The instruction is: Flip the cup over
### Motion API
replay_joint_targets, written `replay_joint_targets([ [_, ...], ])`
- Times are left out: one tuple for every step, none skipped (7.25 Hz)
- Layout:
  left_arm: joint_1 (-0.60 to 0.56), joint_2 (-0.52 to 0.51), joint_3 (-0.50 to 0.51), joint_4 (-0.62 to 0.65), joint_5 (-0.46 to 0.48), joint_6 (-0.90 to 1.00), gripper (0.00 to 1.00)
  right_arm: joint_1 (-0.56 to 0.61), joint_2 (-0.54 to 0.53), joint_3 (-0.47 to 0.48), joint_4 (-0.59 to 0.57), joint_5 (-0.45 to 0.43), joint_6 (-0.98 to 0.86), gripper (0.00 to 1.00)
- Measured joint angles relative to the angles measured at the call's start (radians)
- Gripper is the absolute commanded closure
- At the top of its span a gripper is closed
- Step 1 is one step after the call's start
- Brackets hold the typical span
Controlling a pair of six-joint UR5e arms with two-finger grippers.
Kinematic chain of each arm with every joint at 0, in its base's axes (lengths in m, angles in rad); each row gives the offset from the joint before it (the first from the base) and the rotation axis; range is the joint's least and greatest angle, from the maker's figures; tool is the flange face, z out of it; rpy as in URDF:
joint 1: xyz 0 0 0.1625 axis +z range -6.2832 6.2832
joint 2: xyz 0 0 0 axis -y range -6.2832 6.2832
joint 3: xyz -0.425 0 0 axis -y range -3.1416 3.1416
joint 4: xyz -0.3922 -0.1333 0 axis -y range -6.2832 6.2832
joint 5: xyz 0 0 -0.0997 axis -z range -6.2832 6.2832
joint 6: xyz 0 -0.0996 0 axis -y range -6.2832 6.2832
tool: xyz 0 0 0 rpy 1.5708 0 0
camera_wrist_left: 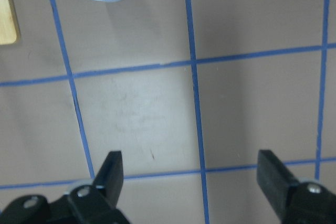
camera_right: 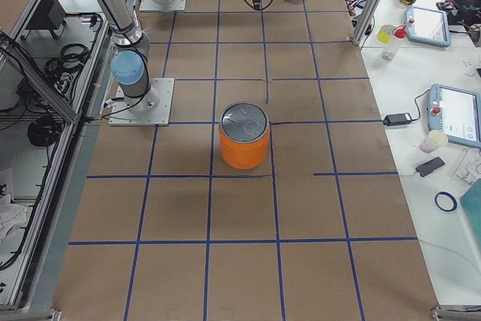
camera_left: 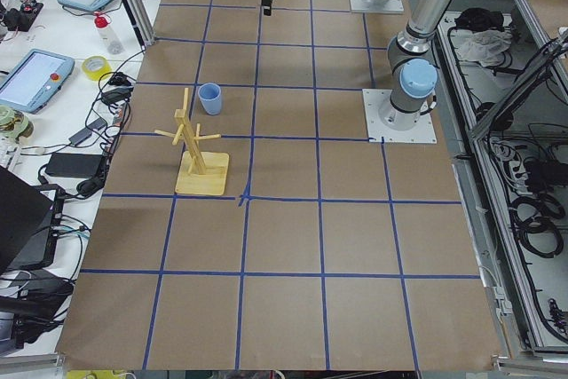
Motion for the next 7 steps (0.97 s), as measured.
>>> replay_joint_targets([
  [0.001,0.007,-0.007,0.014,0.003,0.01,0.09,0.0,0.0,0.0,0.0,0.0,0.0,0.0],
  [0.002,0.006,-0.012,0.045,0.005,0.012,0.09,0.0,0.0,0.0,0.0,0.0,0.0,0.0],
  [0.003,0.005,-0.016,0.071,0.01,0.013,0.09,0.0,0.0,0.001,0.0,0.0,0.0,0.0],
  [0.003,0.006,-0.02,0.081,0.017,0.013,0.09,0.0,0.0,0.001,0.001,0.0,0.0,0.0],
  [0.003,0.009,-0.023,0.081,0.021,0.011,0.09,-0.001,0.0,0.001,0.002,0.0,0.0,0.0],
  [0.003,0.011,-0.024,0.079,0.021,0.006,0.09,-0.001,0.0,0.001,0.003,0.0,0.0,0.0],
  [0.003,0.012,-0.025,0.078,0.017,-0.005,0.09,-0.001,0.0,0.001,0.002,0.0,0.0,0.0],
])
